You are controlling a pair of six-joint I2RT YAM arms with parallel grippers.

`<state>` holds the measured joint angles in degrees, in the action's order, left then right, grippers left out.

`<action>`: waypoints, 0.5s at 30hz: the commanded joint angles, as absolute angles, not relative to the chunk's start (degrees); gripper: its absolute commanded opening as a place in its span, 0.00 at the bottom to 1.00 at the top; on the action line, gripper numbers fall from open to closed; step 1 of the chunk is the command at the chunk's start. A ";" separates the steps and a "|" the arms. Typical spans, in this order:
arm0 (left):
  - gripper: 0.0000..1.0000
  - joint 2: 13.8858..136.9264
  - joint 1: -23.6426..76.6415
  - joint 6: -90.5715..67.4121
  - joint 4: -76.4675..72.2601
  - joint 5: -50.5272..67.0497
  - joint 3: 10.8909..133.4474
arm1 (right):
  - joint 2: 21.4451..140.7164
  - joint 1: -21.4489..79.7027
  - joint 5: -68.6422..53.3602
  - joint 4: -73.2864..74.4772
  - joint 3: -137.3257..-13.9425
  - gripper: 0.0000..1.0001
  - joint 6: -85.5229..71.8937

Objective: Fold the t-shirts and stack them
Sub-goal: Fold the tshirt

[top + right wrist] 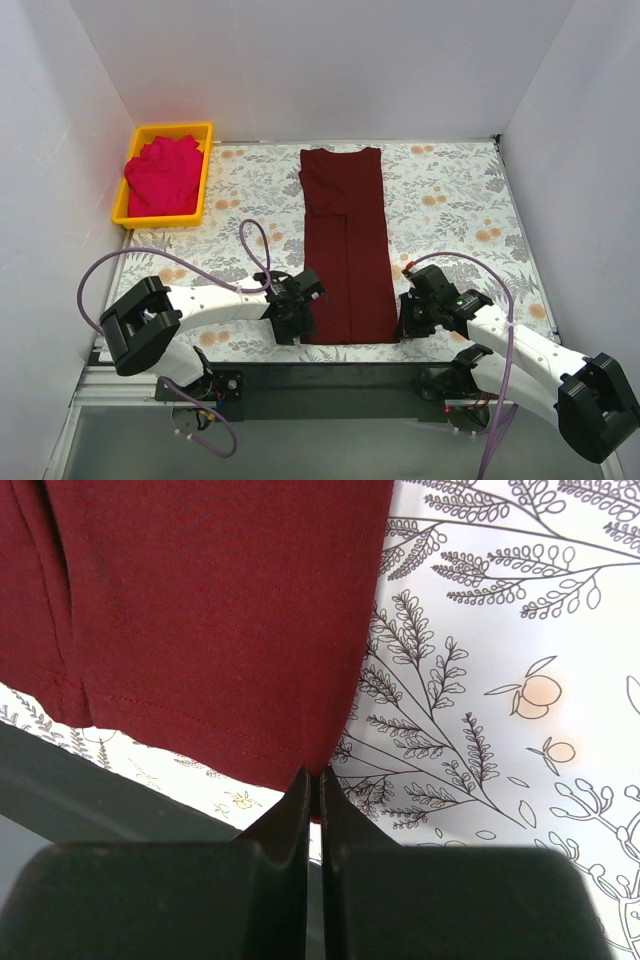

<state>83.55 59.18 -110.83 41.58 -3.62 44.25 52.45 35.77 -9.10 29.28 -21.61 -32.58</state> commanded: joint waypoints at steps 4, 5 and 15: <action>0.35 87.18 60.03 -110.13 40.61 -4.31 46.76 | 52.03 36.30 -9.14 30.67 -21.36 0.01 -31.90; 0.32 87.36 60.03 -110.21 40.52 -4.05 46.76 | 51.94 36.30 -9.23 30.67 -21.27 0.01 -31.90; 0.00 83.95 61.43 -110.56 43.59 -1.41 44.48 | 50.54 36.56 -11.25 33.03 -21.88 0.01 -31.99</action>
<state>86.48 59.94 -109.75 40.51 -2.33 46.26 51.90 35.81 -9.41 29.87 -21.61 -32.49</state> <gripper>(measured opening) 0.033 0.031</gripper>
